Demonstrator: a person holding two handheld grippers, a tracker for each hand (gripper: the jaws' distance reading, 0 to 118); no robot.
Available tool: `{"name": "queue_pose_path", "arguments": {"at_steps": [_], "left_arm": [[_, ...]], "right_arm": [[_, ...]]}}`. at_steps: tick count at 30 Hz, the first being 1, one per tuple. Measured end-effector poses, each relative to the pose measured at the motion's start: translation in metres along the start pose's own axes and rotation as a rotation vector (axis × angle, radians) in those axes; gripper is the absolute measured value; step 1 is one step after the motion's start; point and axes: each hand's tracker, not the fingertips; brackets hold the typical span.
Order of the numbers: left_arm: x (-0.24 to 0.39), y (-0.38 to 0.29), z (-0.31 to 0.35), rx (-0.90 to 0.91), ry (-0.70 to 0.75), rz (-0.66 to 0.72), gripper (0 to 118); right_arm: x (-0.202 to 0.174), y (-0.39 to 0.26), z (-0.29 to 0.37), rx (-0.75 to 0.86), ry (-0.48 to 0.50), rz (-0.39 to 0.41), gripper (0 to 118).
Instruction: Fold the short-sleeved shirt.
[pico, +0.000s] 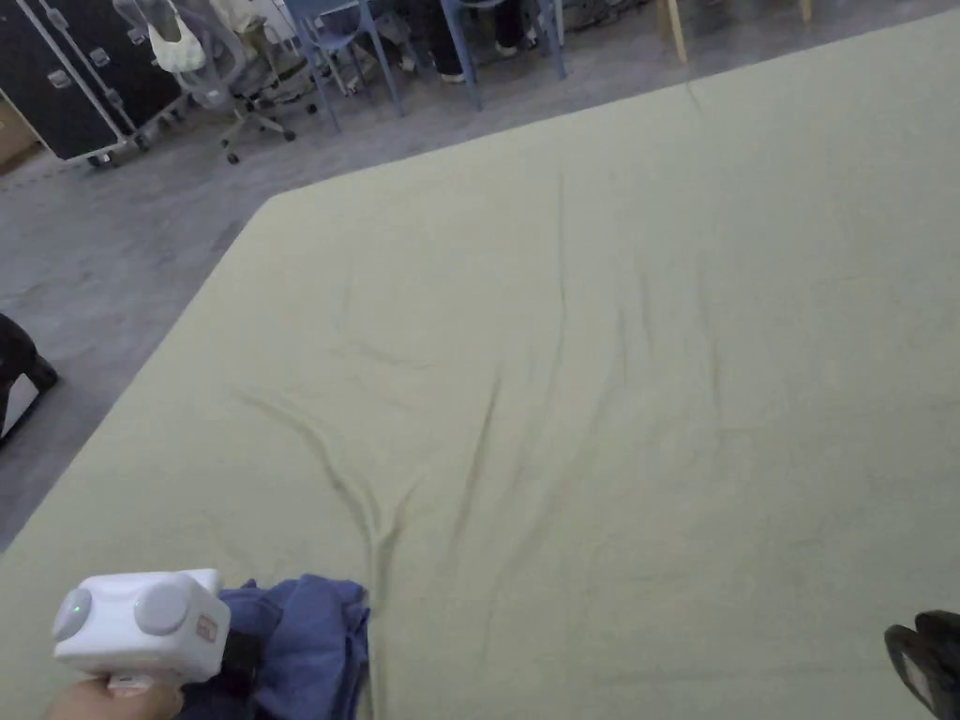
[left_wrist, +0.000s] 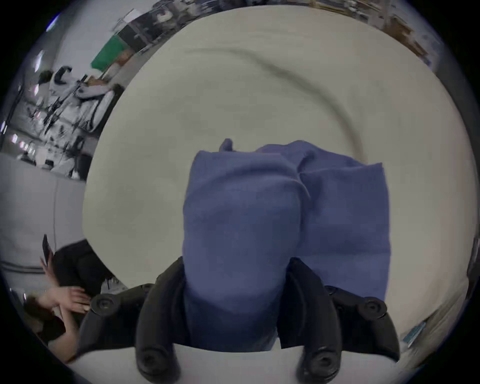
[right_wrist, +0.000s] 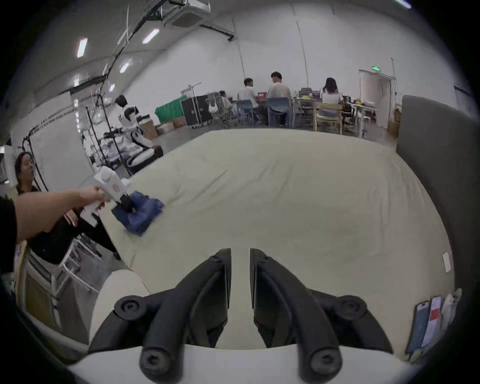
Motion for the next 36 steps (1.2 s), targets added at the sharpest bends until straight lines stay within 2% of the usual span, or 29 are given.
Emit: {"name": "queue_pose_path", "arguments": {"at_steps": [3, 6, 7, 8, 9, 10, 13, 17, 18, 19, 20, 21, 22, 26, 29, 33, 36], "left_arm": [[0.005, 0.003, -0.008, 0.006, -0.007, 0.001, 50], [0.025, 0.005, -0.006, 0.027, 0.086, -0.093, 51], [0.032, 0.001, -0.002, 0.028, 0.131, -0.107, 61], [0.036, 0.0, 0.0, 0.047, 0.23, -0.117, 88], [0.036, -0.001, 0.004, 0.055, 0.263, -0.113, 104], [0.034, -0.003, 0.015, 0.083, 0.239, -0.109, 110], [0.029, -0.012, 0.062, 0.218, 0.152, 0.047, 110], [0.051, -0.02, 0.137, 0.372, 0.096, 0.054, 110], [0.063, -0.022, 0.157, 0.394, 0.096, 0.04, 107], [0.083, -0.033, 0.19, 0.462, 0.093, 0.009, 94], [0.1, -0.037, 0.216, 0.546, 0.089, -0.007, 45], [0.115, -0.041, 0.238, 0.622, 0.074, -0.016, 4], [0.133, -0.045, 0.262, 0.707, 0.057, -0.005, 0], [0.198, -0.059, 0.348, 1.015, -0.038, 0.057, 0], [0.253, -0.074, 0.396, 1.175, -0.093, 0.092, 0], [0.313, -0.089, 0.428, 1.286, -0.227, 0.101, 0], [0.347, -0.103, 0.44, 1.323, -0.255, 0.085, 0]], "right_arm": [[0.01, -0.003, 0.001, -0.003, -0.017, -0.025, 19], [0.015, 0.0, 0.004, 0.012, -0.045, -0.035, 19], [0.016, 0.002, 0.005, 0.013, -0.045, -0.041, 19], [0.018, 0.003, 0.005, 0.016, -0.042, -0.048, 19], [0.019, 0.004, 0.006, 0.017, -0.041, -0.054, 19], [0.025, 0.002, 0.006, 0.018, -0.044, -0.058, 19], [0.028, 0.006, 0.014, 0.031, -0.055, -0.046, 19], [0.04, 0.02, 0.015, 0.057, -0.084, -0.02, 19], [0.043, 0.027, 0.017, 0.071, -0.114, -0.018, 20], [0.048, 0.036, 0.018, 0.099, -0.14, -0.023, 20], [0.053, 0.046, 0.02, 0.135, -0.155, -0.031, 20], [0.057, 0.055, 0.022, 0.169, -0.171, -0.037, 20], [0.062, 0.067, 0.026, 0.207, -0.195, -0.042, 20], [0.078, 0.112, 0.051, 0.366, -0.27, -0.069, 20], [0.084, 0.139, 0.071, 0.46, -0.382, -0.061, 22], [0.091, 0.158, 0.094, 0.552, -0.45, -0.083, 24], [0.089, 0.162, 0.102, 0.586, -0.512, -0.033, 26]]}}
